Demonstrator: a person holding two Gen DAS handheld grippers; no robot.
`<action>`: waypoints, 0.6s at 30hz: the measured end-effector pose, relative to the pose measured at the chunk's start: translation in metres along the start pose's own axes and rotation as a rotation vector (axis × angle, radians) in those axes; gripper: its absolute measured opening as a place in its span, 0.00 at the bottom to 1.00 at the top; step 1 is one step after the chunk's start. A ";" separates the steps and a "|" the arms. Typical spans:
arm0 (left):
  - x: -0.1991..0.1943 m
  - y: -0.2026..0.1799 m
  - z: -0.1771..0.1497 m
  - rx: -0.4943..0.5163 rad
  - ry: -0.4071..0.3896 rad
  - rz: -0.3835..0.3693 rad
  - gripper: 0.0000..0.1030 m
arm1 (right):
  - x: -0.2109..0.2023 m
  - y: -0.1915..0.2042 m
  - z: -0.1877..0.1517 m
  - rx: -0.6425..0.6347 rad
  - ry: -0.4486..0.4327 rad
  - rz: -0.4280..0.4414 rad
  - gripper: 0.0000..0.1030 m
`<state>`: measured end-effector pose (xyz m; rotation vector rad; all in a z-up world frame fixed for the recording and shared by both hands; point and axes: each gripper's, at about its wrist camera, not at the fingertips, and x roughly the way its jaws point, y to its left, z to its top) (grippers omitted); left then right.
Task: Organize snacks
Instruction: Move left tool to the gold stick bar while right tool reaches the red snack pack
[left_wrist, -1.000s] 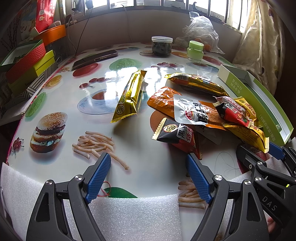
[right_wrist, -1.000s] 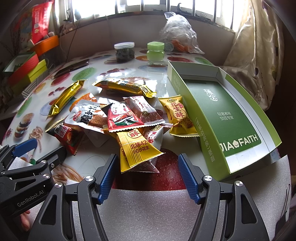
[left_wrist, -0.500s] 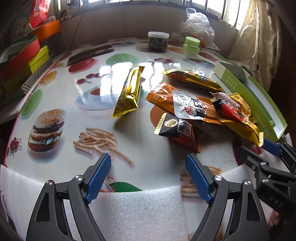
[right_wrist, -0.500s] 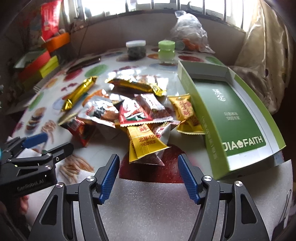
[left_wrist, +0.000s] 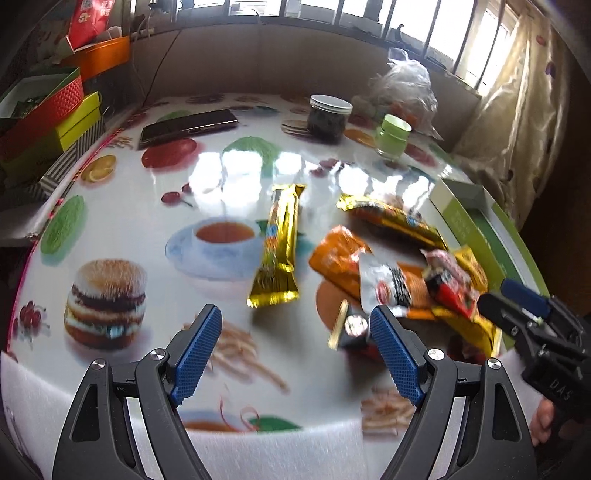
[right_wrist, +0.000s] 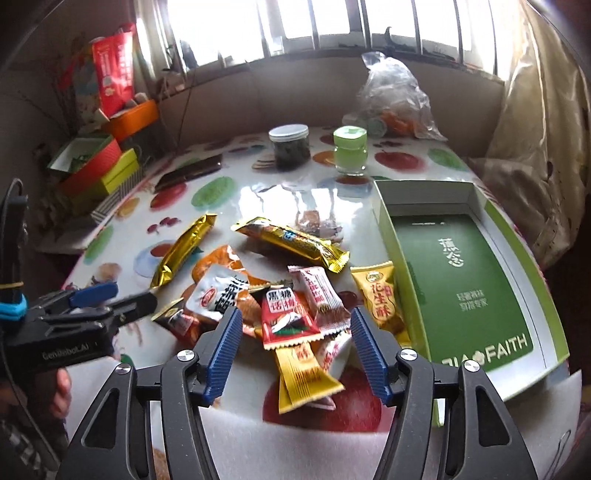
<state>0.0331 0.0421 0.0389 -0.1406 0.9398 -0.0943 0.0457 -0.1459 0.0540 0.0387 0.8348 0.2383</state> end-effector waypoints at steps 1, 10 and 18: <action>0.002 0.002 0.004 -0.004 -0.001 -0.011 0.81 | 0.004 0.001 0.002 -0.011 0.004 0.007 0.55; 0.028 0.010 0.026 -0.023 0.037 -0.018 0.72 | 0.030 0.005 0.006 -0.029 0.060 0.050 0.41; 0.048 0.005 0.034 -0.002 0.070 -0.037 0.56 | 0.039 0.006 0.006 -0.029 0.083 0.049 0.31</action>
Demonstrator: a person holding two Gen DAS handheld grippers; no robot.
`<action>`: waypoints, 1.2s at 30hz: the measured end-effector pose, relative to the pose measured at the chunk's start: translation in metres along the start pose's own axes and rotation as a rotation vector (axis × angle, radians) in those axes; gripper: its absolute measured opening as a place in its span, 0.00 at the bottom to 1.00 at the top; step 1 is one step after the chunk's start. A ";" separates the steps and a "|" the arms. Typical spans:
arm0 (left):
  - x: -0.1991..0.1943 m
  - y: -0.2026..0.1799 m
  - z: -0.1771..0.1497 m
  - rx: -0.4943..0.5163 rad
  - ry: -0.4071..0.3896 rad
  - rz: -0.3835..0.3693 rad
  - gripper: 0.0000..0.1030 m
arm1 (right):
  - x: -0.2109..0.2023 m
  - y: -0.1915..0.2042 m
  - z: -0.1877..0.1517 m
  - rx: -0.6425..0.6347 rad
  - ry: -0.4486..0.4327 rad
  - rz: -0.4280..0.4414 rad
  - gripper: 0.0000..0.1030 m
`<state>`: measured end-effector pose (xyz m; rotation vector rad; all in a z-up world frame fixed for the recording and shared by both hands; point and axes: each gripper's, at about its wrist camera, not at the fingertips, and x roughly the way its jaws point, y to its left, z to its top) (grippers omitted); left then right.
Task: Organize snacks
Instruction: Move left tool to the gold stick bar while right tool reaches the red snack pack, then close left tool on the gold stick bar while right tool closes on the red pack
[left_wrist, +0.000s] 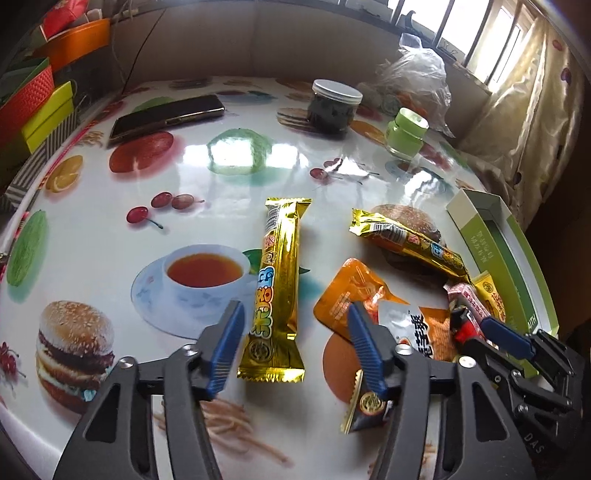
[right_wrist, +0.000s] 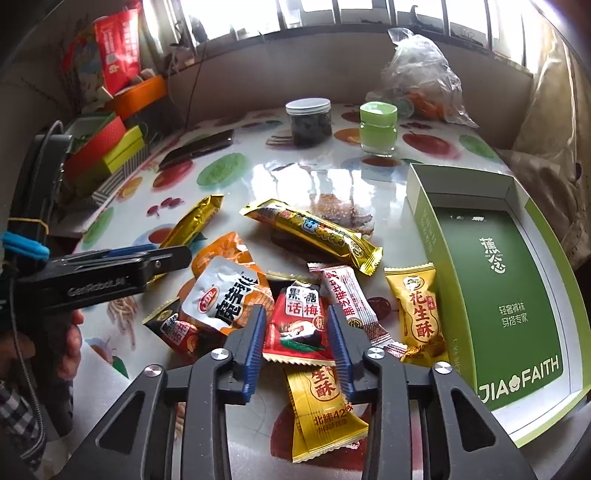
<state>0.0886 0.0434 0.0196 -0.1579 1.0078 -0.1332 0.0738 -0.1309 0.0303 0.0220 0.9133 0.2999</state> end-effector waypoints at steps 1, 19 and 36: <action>0.001 0.000 0.001 0.004 -0.003 -0.002 0.56 | 0.000 0.001 0.000 -0.002 0.000 -0.003 0.31; 0.016 0.003 0.013 0.004 -0.005 0.039 0.24 | -0.002 0.000 0.001 0.007 -0.010 -0.004 0.14; -0.007 -0.001 0.008 0.001 -0.042 0.012 0.23 | -0.015 0.003 -0.002 0.019 -0.046 0.029 0.08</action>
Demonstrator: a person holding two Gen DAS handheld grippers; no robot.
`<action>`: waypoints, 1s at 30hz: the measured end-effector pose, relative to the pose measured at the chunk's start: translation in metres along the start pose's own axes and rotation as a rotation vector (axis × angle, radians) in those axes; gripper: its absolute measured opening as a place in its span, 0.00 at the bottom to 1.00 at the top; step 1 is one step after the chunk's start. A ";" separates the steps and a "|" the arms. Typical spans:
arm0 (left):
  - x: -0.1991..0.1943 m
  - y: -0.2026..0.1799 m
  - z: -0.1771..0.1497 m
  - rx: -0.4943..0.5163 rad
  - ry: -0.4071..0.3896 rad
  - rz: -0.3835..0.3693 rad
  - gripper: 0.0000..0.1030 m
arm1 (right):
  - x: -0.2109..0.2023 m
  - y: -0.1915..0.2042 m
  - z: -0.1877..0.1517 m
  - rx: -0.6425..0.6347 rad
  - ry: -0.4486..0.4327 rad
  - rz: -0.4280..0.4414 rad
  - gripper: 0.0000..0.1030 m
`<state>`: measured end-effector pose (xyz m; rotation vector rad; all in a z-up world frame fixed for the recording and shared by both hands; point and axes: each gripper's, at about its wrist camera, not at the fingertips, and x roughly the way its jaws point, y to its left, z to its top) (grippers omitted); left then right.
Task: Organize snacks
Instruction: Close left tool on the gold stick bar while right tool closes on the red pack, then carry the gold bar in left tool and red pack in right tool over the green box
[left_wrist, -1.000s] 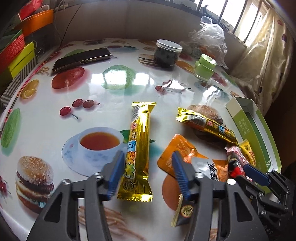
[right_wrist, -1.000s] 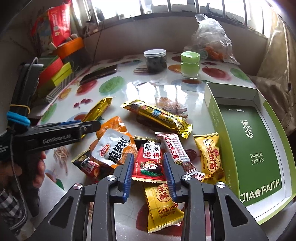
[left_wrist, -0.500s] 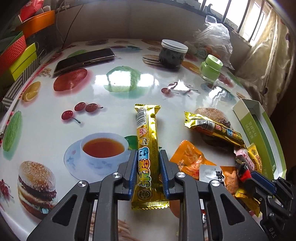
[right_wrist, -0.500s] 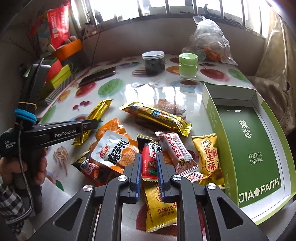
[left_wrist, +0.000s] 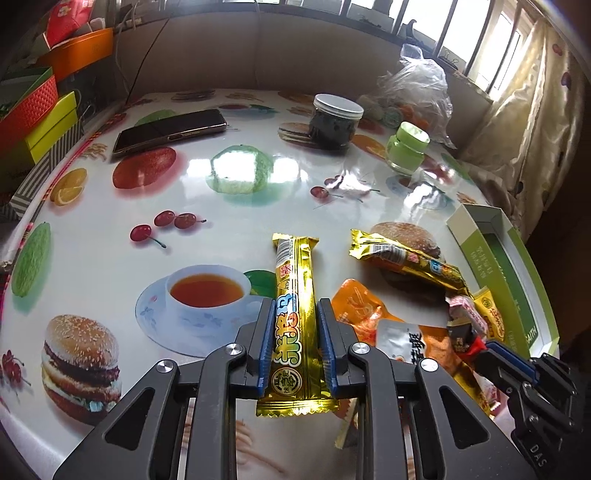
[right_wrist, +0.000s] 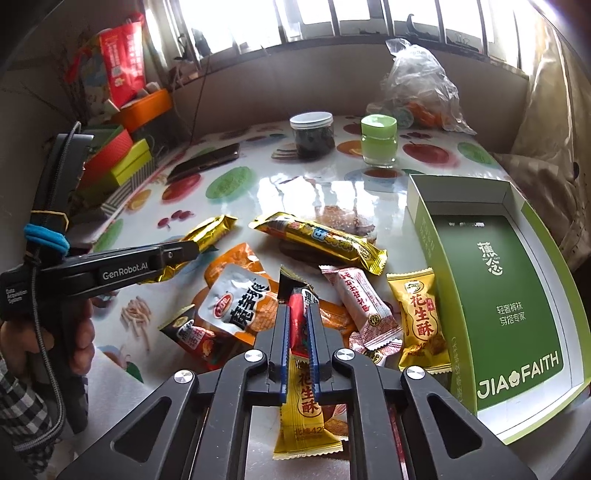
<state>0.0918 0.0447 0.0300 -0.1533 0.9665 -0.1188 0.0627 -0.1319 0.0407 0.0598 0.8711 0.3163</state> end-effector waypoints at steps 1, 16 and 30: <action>-0.001 -0.001 0.000 0.001 -0.001 -0.001 0.23 | -0.001 0.000 0.000 0.001 -0.002 0.003 0.08; -0.024 -0.008 -0.009 0.002 -0.032 -0.030 0.23 | -0.021 -0.002 0.000 0.021 -0.056 0.017 0.07; -0.040 -0.047 -0.003 0.062 -0.064 -0.094 0.23 | -0.044 -0.020 0.003 0.066 -0.113 -0.027 0.07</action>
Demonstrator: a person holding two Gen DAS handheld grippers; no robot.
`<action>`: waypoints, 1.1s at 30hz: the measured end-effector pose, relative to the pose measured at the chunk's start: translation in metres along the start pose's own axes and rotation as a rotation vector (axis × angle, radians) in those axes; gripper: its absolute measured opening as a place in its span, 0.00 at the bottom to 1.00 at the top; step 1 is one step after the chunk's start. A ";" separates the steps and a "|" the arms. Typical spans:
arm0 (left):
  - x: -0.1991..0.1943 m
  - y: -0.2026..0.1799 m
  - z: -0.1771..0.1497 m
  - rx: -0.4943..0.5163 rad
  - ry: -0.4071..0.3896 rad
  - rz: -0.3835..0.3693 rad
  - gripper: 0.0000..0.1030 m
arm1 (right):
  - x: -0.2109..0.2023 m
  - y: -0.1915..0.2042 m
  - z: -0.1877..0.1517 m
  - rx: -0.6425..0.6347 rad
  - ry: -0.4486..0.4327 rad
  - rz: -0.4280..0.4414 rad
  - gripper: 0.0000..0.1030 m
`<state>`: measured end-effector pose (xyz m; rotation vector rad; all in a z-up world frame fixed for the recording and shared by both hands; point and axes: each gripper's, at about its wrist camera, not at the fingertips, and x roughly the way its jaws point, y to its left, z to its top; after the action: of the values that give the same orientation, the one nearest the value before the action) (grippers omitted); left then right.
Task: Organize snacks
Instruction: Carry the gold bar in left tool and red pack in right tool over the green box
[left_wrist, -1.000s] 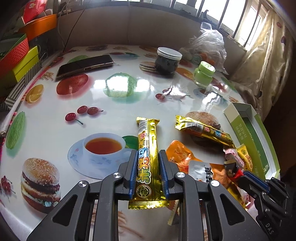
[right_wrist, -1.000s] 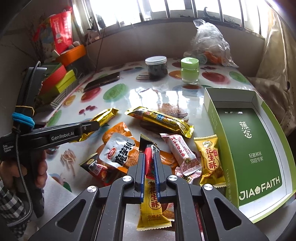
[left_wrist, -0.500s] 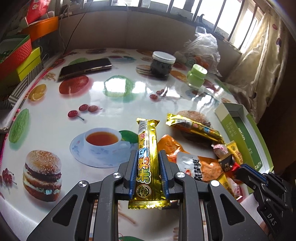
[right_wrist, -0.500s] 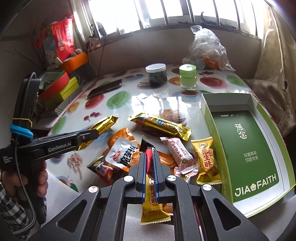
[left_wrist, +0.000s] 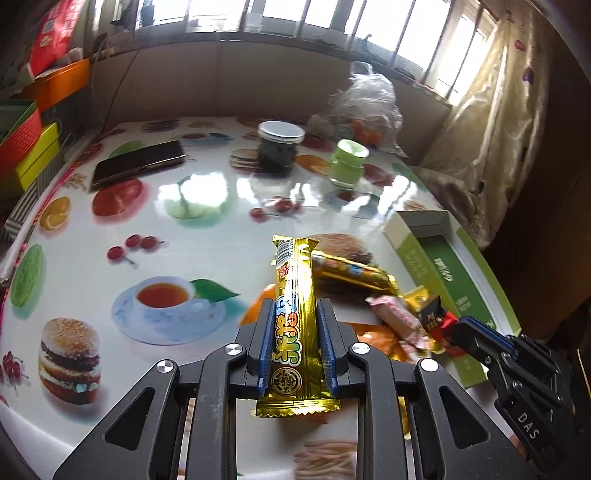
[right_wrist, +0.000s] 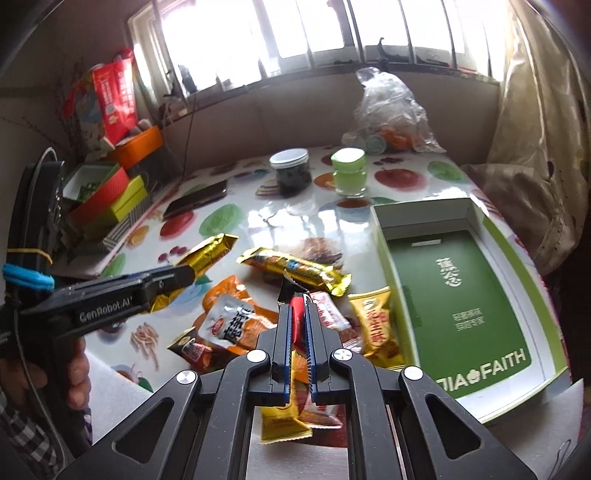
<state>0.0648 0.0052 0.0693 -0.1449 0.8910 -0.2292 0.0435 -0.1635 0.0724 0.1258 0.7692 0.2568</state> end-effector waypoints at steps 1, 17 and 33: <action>0.000 -0.003 0.000 0.004 -0.001 -0.006 0.23 | -0.001 -0.002 0.001 0.002 -0.003 -0.003 0.07; 0.007 -0.064 0.014 0.082 -0.002 -0.110 0.23 | -0.031 -0.055 0.003 0.082 -0.058 -0.109 0.07; 0.037 -0.140 0.019 0.171 0.057 -0.218 0.23 | -0.034 -0.118 -0.006 0.160 -0.042 -0.218 0.07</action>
<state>0.0824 -0.1391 0.0842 -0.0769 0.9081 -0.5129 0.0369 -0.2861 0.0668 0.1962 0.7541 -0.0143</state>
